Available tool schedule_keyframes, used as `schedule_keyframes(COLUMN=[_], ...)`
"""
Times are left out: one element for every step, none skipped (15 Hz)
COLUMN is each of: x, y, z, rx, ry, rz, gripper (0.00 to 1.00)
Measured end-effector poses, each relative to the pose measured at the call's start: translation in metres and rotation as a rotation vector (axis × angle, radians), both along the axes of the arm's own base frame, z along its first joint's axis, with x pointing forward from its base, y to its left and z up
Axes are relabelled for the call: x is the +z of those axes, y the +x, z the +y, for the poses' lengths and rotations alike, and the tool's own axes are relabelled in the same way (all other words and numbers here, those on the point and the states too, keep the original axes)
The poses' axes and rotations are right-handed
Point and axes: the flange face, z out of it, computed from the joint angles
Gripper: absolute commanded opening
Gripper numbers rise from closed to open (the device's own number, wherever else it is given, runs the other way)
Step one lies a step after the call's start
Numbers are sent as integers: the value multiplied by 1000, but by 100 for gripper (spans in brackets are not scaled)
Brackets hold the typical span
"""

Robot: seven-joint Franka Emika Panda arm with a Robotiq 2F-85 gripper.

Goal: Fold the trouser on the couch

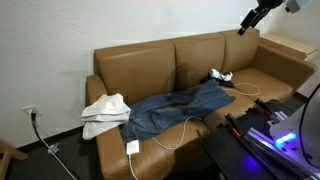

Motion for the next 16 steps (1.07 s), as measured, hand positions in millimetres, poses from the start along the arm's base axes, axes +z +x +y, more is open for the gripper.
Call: schedule_keyframes(x=[0,0,0,0,0,0,0,0,-1,-4,-8,-14,-22,-29,-38,-48], y=[0,0,0,0,0,0,0,0,1,3,9,16,24,33,41,47], z=[0,0,0,0,0,0,0,0,0,-4,-12,-26,-44,-66,-88,-109], rx=[0,0,0,0,0,0,0,0,-15,-58,-116,-174,-233,-293,-353,-409], ry=[0,0,0,0,0,0,0,0,3,6,12,22,34,44,55,69], rz=[1,1,1,1,1,1,1,0,0,-3,-13,-21,-22,-22,-15,4], gripper=[100,100,100,100,100,100,100,100,100,100,100,100,100,100,100,100])
